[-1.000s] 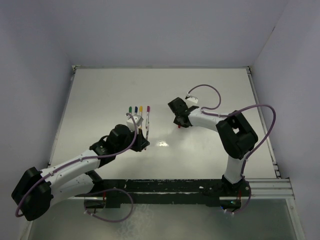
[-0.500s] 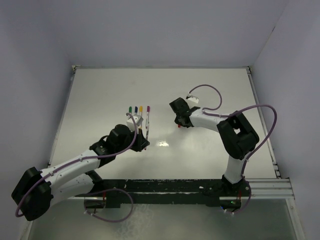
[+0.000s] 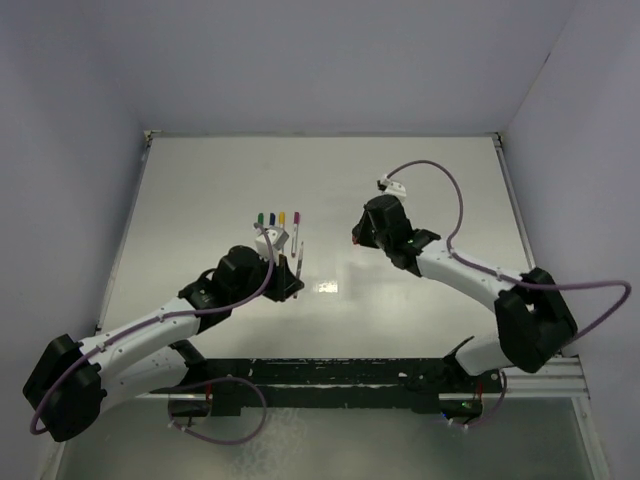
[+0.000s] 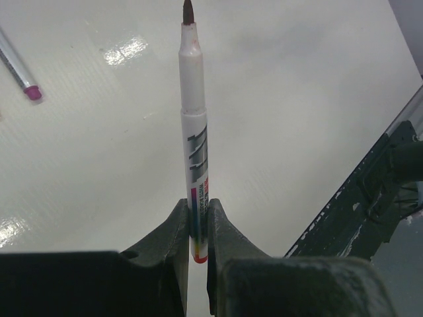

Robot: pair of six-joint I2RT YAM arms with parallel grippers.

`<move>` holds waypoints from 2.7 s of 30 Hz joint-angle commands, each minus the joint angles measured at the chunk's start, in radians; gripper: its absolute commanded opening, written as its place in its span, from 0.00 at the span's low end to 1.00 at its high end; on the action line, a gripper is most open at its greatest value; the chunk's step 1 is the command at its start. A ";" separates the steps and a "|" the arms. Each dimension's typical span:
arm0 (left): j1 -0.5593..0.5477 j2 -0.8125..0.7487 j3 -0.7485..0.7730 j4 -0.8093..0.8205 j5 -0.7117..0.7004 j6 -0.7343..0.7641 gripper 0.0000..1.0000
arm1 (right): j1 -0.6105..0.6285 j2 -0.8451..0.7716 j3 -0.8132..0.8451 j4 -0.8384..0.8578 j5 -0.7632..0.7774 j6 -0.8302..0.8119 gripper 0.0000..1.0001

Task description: Insert the pens into the pen caps

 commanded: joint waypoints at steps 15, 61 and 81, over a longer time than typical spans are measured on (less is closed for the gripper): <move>-0.127 0.096 0.021 0.464 0.185 -0.084 0.00 | 0.016 -0.585 -0.356 0.595 -0.214 -0.199 0.00; -0.191 0.150 0.073 0.527 0.102 -0.076 0.00 | 0.115 -0.577 -0.464 0.938 -0.310 -0.101 0.00; -0.192 0.106 0.073 0.543 0.021 -0.056 0.00 | 0.162 -0.490 -0.454 0.947 -0.367 -0.089 0.00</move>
